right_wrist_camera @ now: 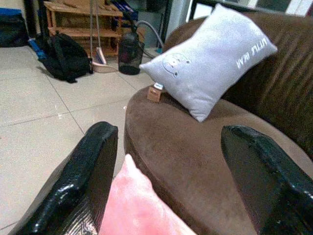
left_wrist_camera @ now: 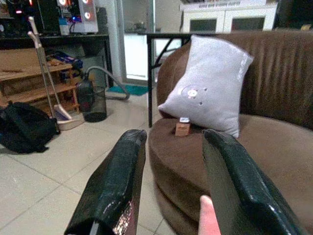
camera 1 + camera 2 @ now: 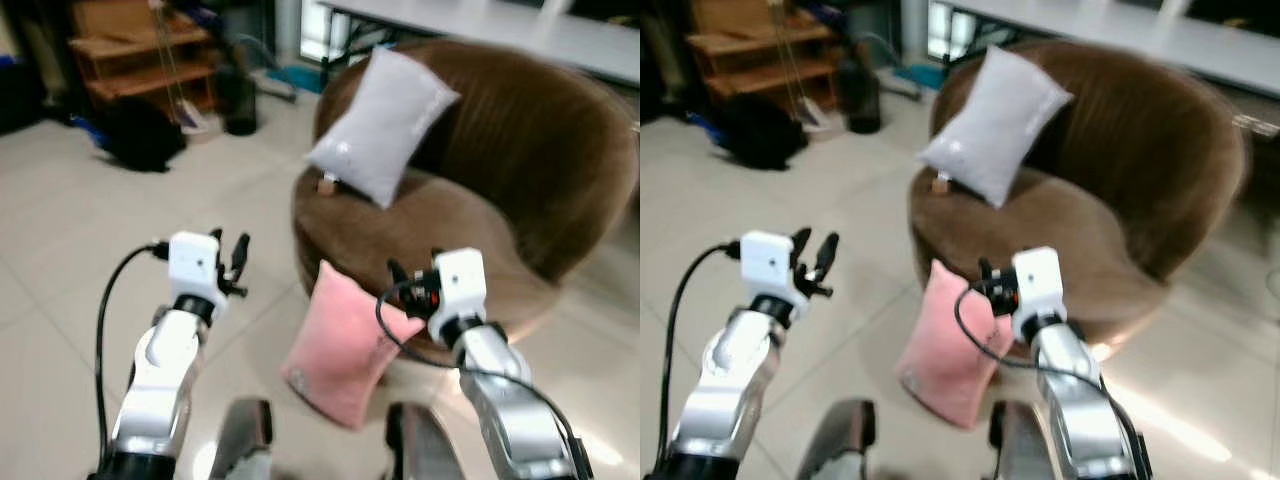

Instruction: Move the pillow to the sofa from floor

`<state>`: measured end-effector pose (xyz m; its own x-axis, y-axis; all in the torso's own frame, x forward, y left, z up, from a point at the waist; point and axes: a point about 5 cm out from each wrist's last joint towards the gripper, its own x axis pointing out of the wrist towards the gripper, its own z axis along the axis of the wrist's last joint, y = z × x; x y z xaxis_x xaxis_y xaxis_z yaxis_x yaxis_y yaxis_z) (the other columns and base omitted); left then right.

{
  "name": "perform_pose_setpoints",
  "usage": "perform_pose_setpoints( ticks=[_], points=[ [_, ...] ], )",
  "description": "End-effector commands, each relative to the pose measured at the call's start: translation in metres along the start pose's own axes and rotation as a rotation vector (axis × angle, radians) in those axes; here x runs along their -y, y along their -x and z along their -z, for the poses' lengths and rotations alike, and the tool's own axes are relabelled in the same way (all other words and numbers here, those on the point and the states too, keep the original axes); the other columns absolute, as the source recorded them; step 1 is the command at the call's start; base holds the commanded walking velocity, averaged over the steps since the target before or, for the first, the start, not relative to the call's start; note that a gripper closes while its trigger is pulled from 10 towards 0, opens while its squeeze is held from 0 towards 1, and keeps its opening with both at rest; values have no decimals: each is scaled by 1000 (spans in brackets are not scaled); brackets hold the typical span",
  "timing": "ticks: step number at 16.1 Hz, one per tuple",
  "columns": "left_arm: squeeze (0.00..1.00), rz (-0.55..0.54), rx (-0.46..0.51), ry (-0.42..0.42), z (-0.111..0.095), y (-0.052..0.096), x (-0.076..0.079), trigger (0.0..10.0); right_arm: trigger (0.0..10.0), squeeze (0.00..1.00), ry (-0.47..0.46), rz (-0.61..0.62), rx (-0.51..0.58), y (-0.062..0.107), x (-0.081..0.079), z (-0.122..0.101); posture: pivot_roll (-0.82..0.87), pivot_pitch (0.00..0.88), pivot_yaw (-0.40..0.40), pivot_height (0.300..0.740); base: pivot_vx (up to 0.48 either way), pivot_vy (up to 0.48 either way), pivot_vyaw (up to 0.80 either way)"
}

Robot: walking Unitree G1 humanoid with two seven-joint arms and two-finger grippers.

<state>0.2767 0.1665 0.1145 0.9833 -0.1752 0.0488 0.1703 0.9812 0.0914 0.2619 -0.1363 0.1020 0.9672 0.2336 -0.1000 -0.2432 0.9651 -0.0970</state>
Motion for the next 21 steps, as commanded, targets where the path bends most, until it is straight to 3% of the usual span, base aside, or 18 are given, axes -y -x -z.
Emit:
perform_pose_setpoints(
  ticks=[1,11,14,21],
  points=[
    [0,3,15,-8,-4,-1,0,10000,10000,0,14,9,15,-2,4,-6,-38,20,15,615,360,0,0],
    [0,8,7,-9,-3,-1,0,10000,10000,0,14,15,8,-3,4,-6,-40,23,16,615,361,0,0],
    [0,13,5,-10,-3,-2,1,10000,10000,0,3,22,-3,-3,5,-4,-41,22,17,615,359,0,-767],
    [0,29,-16,0,1,-1,2,10000,10000,0,16,12,-7,-2,3,-2,-38,9,16,601,255,0,0]
  ],
)
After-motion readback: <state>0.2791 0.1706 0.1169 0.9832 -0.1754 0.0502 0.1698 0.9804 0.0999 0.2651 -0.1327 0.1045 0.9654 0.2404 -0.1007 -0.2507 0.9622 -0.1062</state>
